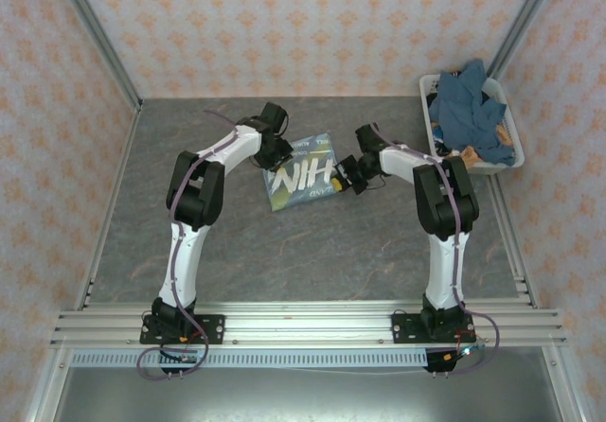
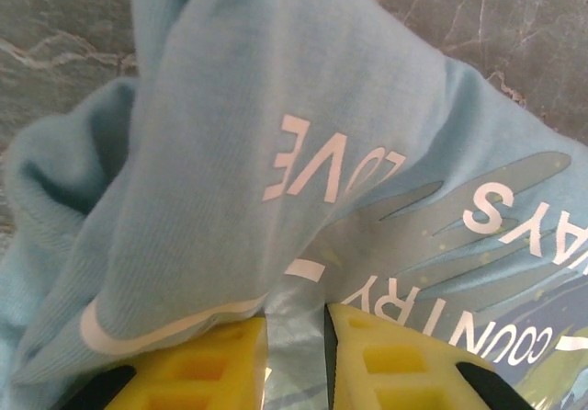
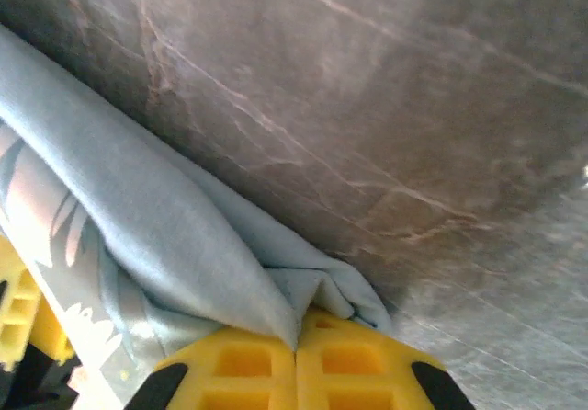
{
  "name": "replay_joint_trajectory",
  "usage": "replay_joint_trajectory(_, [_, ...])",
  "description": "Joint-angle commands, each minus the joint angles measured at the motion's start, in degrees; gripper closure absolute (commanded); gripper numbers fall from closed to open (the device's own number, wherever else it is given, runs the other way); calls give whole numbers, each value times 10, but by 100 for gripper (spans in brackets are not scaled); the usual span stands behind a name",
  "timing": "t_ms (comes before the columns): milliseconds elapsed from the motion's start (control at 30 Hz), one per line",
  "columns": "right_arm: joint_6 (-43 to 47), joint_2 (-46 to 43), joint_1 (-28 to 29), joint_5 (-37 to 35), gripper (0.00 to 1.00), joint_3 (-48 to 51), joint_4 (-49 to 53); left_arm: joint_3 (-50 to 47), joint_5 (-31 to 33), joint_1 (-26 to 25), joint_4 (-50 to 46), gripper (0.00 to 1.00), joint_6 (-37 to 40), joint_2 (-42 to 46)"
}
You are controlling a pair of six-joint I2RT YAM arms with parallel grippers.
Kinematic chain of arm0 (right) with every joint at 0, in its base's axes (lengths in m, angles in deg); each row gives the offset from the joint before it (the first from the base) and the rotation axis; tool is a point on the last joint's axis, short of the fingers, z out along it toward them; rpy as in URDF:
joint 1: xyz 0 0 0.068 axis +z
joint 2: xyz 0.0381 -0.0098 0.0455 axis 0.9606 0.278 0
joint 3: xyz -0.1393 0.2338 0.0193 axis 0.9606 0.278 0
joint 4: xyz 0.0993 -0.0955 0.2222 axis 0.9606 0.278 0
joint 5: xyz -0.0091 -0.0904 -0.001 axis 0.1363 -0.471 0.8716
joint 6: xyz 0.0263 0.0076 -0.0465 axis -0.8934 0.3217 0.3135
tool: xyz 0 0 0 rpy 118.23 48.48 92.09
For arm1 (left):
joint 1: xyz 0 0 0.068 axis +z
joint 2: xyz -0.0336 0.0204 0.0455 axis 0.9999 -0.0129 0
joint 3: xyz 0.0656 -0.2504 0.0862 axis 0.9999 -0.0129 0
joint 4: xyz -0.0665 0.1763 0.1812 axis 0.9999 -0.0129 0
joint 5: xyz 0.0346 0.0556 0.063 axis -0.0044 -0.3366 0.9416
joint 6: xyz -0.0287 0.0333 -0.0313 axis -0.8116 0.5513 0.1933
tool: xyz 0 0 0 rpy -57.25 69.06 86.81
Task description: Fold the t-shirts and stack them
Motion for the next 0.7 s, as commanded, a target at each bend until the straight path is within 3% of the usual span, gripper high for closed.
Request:
replay_joint_trajectory(0, [-24, -58, -4, -31, 100, 23, 36, -18, 36, 15, -29, 78, 17, 2])
replay_joint_trajectory(200, [14, -128, -23, -82, 100, 67, 123, -16, 45, 34, -49, 79, 48, 3])
replay_joint_trajectory(433, [14, -131, -20, -78, 98, 104, 128, 5, 21, 39, -49, 79, 69, -7])
replay_joint_trajectory(567, [21, -145, -20, -89, 63, 104, 115, 4, -31, 33, -4, 69, 73, 15])
replay_joint_trajectory(667, [44, -147, -20, -83, 51, 91, 119, -2, -66, 23, 14, 56, 58, 50])
